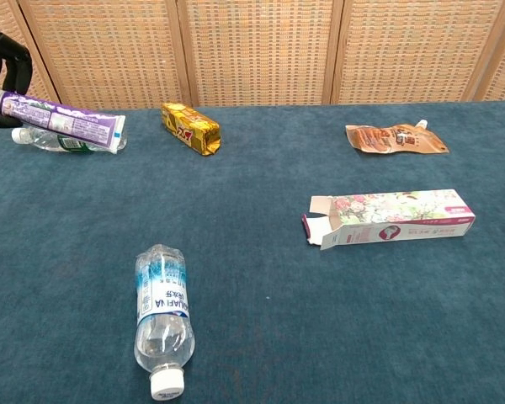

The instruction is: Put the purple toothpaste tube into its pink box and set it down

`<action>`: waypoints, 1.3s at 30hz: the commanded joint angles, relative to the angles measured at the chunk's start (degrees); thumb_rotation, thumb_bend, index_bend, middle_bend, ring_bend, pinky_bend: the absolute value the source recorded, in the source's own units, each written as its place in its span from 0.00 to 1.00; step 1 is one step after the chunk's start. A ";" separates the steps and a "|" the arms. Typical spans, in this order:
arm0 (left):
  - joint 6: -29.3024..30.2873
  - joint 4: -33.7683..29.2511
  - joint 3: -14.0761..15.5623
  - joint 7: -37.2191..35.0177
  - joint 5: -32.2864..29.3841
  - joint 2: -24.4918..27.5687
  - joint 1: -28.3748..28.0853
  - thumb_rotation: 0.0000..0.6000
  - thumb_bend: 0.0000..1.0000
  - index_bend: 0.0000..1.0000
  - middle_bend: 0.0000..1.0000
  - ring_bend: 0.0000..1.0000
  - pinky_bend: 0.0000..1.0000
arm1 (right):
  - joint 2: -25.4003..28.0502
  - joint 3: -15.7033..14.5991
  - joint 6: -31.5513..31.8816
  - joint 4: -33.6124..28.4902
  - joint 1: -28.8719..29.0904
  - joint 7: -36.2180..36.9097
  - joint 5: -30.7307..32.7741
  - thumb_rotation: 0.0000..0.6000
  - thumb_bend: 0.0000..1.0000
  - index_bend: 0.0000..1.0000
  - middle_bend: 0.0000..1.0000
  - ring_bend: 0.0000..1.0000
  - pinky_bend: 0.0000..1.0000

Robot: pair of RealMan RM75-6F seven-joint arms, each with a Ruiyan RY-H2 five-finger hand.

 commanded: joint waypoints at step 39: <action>3.17 -2.62 -0.58 -2.37 5.37 2.41 2.64 1.00 0.26 0.80 0.67 0.55 0.62 | -11.10 6.76 -34.91 -0.57 28.16 -24.57 31.18 1.00 0.00 0.10 0.00 0.00 0.00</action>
